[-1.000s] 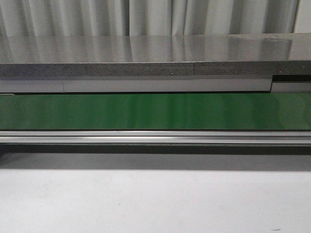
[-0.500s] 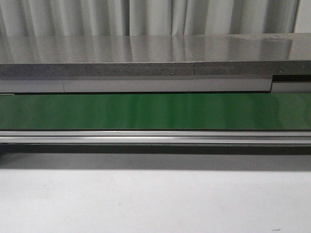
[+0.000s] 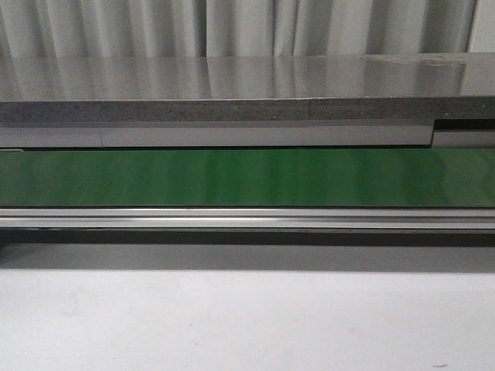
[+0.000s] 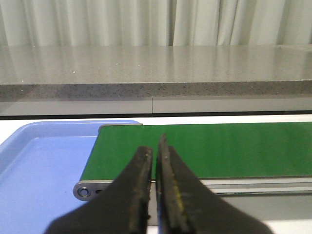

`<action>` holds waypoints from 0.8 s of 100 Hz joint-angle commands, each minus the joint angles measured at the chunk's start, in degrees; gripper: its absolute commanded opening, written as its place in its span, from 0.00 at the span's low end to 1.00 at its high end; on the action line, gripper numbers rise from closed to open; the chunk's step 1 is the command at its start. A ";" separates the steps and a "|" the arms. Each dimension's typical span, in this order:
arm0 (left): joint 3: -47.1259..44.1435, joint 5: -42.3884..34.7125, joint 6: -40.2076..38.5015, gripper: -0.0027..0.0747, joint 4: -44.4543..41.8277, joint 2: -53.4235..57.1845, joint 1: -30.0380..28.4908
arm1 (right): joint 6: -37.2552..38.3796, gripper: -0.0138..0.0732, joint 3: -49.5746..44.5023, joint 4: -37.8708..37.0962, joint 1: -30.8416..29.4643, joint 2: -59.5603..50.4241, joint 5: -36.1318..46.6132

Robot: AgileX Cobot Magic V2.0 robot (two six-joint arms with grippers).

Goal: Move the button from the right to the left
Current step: 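Carry the button with the right gripper onto the conveyor belt, then open the right gripper, release the button on the belt, withdraw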

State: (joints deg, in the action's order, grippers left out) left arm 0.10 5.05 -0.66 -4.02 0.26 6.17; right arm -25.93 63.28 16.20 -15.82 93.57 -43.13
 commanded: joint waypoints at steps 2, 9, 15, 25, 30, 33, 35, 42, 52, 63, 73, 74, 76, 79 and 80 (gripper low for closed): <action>-2.29 -4.30 -0.54 0.04 0.57 2.03 0.41 | -1.39 0.87 1.28 2.98 0.14 -4.72 1.72; -2.29 -4.30 -0.54 0.04 0.57 2.03 0.41 | -2.81 0.87 1.28 4.84 0.20 -6.56 1.77; -2.29 -4.30 -0.54 0.04 0.57 2.03 0.41 | -3.57 0.87 1.28 6.29 0.20 -8.29 1.77; -2.29 -4.30 -0.54 0.04 0.57 2.03 0.41 | -4.48 0.87 1.28 7.33 0.20 -11.83 1.84; -2.29 -4.30 -0.54 0.04 0.57 2.03 0.41 | -4.55 0.87 1.28 7.34 0.20 -13.60 2.01; -2.29 -4.30 -0.54 0.04 0.57 2.03 0.41 | -4.55 0.87 1.23 7.38 0.20 -14.60 2.24; -2.29 -4.30 -0.54 0.04 0.57 2.03 0.41 | -4.59 0.87 1.07 7.38 0.20 -15.40 2.53; -2.29 -4.30 -0.54 0.04 0.57 2.03 0.41 | -4.59 0.87 -0.18 7.38 0.20 -18.35 4.21; -2.29 -4.30 -0.54 0.04 0.57 2.03 0.41 | -5.05 0.87 -3.70 7.38 1.02 -23.06 8.96; -2.29 -4.30 -0.54 0.04 0.57 2.03 0.41 | -5.05 0.87 -9.51 7.38 3.23 -28.80 15.00; -2.29 -4.30 -0.54 0.04 0.57 2.03 0.41 | -5.05 0.86 -15.34 7.19 5.90 -33.96 20.65; -2.29 -4.30 -0.54 0.04 0.57 2.03 0.41 | -5.05 0.86 -15.71 7.18 6.08 -33.96 21.01; -2.29 -4.30 -0.54 0.04 0.57 2.03 0.41 | -5.05 0.86 -16.82 7.12 6.63 -34.96 22.08; -2.29 -4.30 -0.54 0.04 0.57 2.03 0.41 | -5.05 0.86 -18.27 6.91 7.38 -36.61 23.52; -2.29 -4.30 -0.54 0.04 0.57 2.03 0.41 | -5.05 0.86 -18.63 6.82 7.72 -36.94 24.25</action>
State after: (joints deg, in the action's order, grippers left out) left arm 0.10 5.05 -0.66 -4.02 0.26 6.17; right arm -30.36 46.69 22.21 -9.92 61.28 -26.92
